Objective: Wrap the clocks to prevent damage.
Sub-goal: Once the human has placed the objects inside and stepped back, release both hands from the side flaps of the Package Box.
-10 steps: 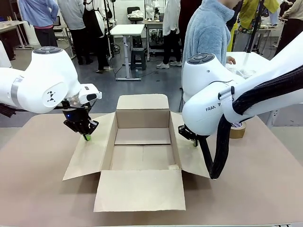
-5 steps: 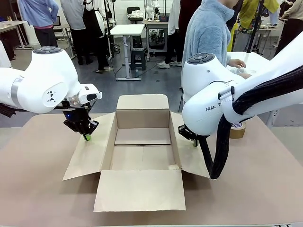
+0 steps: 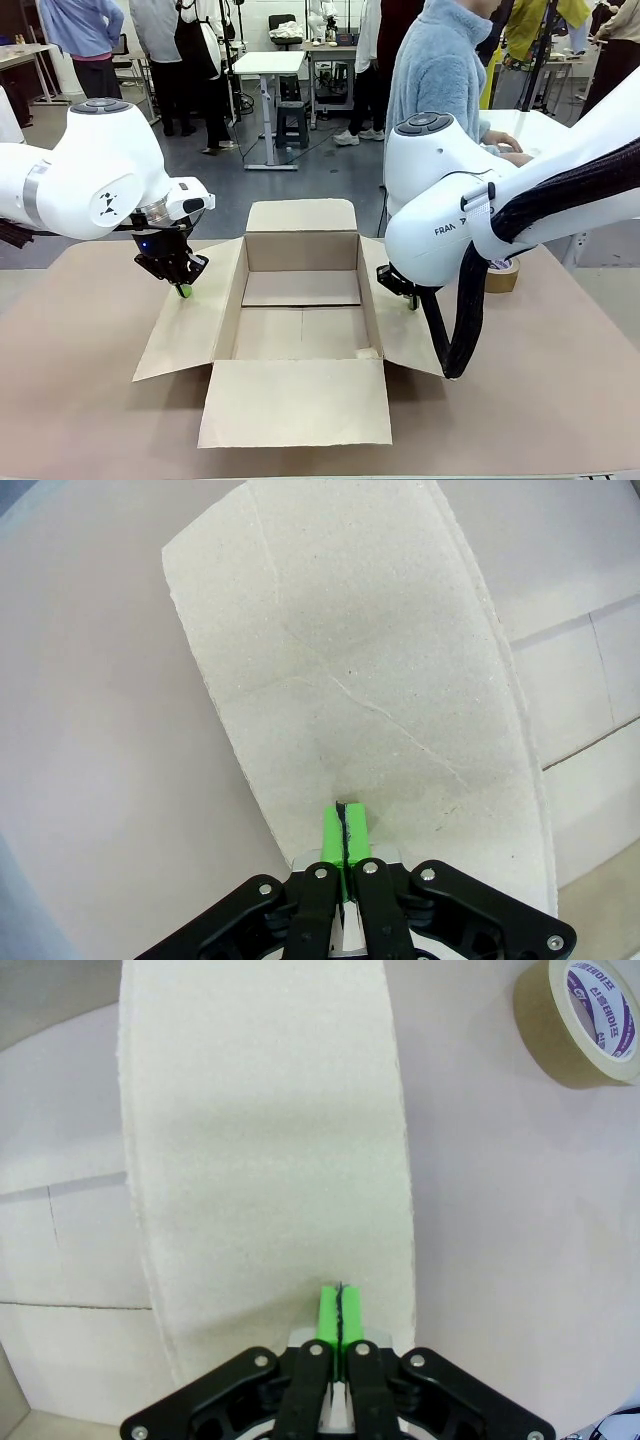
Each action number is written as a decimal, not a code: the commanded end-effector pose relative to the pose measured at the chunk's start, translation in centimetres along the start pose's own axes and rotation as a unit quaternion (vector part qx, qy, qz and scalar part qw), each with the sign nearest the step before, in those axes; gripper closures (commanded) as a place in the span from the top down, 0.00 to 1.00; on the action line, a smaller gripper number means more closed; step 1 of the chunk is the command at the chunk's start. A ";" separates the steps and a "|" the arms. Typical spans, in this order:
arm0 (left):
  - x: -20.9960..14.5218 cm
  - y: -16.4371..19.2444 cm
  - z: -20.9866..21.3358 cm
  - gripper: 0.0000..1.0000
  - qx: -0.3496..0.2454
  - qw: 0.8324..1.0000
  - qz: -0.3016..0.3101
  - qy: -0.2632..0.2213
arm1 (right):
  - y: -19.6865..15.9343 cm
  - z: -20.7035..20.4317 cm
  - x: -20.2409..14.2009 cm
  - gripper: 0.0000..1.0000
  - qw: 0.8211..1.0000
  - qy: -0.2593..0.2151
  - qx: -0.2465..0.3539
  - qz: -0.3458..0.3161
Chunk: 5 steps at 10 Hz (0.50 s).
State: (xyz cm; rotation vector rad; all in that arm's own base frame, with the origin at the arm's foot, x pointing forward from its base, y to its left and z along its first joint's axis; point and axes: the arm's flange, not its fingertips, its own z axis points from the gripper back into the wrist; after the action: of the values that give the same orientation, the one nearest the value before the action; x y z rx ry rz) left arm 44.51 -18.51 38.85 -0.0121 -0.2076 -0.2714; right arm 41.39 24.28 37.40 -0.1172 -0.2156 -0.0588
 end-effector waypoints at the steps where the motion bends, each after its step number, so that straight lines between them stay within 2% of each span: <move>1: -0.1 0.0 0.3 0.01 0.001 1.000 0.000 -0.003 | 0.0 -0.2 -0.1 0.01 1.000 0.003 -0.002 -0.002; 5: -0.1 0.0 0.3 0.01 0.001 1.000 0.000 -0.003 | 0.0 -0.2 -0.1 0.01 1.000 0.003 -0.002 -0.002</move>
State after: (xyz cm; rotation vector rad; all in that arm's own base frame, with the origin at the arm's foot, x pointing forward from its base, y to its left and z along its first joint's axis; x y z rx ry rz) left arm 44.51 -18.51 38.85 -0.0121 -0.2076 -0.2714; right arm 41.39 24.28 37.40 -0.1172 -0.2156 -0.0588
